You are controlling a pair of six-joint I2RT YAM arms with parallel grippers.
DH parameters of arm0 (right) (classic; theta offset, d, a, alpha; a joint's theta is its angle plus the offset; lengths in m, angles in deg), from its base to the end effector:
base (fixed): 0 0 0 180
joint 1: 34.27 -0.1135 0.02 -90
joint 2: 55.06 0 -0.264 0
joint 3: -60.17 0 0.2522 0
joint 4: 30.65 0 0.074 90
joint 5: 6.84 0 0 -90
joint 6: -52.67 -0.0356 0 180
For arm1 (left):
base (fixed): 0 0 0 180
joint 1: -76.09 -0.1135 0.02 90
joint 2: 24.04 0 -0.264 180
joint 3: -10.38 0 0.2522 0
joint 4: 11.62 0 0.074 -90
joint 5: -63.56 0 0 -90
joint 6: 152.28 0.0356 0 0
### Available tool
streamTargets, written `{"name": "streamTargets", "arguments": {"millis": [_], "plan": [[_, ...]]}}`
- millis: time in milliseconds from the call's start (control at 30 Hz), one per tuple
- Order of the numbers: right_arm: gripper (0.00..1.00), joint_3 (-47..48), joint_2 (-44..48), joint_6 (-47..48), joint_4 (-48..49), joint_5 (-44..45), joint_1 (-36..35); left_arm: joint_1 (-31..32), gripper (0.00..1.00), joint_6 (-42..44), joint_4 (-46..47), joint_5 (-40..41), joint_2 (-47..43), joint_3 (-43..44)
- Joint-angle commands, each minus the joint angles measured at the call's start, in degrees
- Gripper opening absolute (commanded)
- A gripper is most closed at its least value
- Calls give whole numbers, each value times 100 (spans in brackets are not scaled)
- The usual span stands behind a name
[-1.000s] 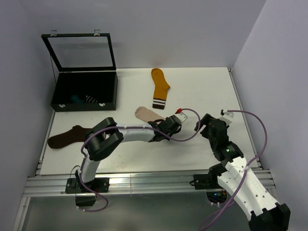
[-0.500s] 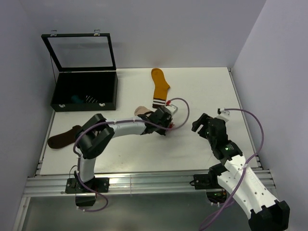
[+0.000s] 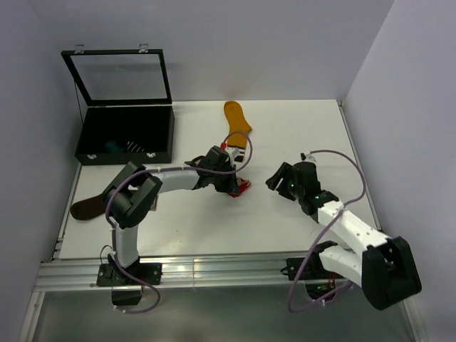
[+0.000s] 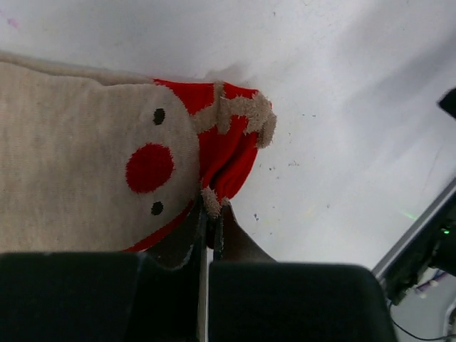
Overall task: Roll the socks
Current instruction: Roll the sock at the center of the board.
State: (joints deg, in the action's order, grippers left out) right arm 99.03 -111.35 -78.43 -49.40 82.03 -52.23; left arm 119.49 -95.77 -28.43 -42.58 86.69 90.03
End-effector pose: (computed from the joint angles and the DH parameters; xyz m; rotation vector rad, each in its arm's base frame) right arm 0.1925 0.0631 0.1929 0.4435 2.2231 0.5865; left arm 0.2853 -0.2834 0.1499 0.3641 2.5650 -0.9065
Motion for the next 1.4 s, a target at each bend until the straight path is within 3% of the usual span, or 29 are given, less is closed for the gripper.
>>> {"name": "streamTargets", "arguments": {"millis": [0, 333, 567, 1000, 1367], "plan": [[67, 424, -618, -345, 981, -213, -129, -173, 0, -438, 480, -451, -87, -181], [65, 1172, -2245, -732, 1466, -28, -893, -472, 0, -1141, 1210, -706, -219, -823], [59, 1576, -3071, -935, 1554, -212, -999, -631, 0, -1396, 1526, -811, -255, -1078], [40, 1902, -3617, -1049, 1633, -415, -1202, -657, 0, -1467, 1544, -873, -158, -1052], [31, 2042, -3924, -1146, 1686, -476, -1210, -657, 0, -1484, 1456, -891, -61, -937]]}}
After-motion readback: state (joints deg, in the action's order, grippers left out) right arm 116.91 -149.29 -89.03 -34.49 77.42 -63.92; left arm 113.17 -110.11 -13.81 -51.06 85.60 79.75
